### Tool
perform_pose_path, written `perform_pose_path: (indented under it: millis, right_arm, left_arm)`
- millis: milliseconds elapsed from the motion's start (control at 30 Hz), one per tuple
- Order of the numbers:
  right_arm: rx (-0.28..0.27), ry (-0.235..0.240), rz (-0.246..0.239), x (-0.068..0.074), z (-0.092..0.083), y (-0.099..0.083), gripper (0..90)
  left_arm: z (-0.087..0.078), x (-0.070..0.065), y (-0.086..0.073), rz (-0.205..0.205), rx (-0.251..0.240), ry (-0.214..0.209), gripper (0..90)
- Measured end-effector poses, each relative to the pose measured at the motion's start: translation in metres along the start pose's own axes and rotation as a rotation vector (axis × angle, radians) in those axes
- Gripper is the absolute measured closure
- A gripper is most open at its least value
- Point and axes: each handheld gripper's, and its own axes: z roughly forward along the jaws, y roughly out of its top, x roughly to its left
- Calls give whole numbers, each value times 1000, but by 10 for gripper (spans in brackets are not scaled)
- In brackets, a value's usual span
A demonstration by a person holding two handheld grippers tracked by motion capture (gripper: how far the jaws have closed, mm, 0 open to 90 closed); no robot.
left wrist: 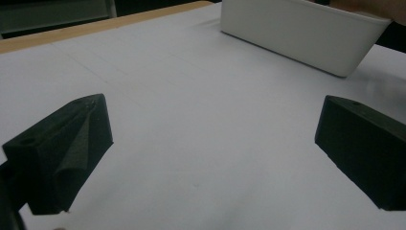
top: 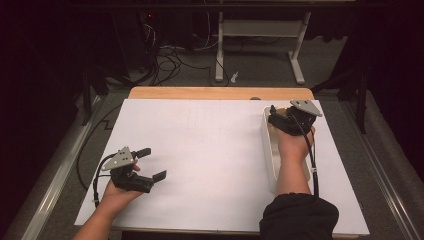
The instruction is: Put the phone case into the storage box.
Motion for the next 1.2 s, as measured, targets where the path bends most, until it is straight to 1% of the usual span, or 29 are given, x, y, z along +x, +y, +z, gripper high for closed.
perform_pose_path:
  millis: [300, 567, 900, 1200]
  right_arm:
    - [-3, -1, 18, -1, 2, 1, 112]
    - [-5, -10, 10, 1, 4, 2, 111]
    - [7, -13, 1, 7, 11, 9, 110]
    - [-1, -20, 11, 6, 14, 9, 108]
  left_arm:
    - [0, 1, 1, 1, -3, 1, 4]
    - [-1, 1, 1, 0, -6, -2, 5]
    - [-1, 1, 2, 1, -7, -5, 5]
    - [-2, 1, 3, -5, -12, -6, 5]
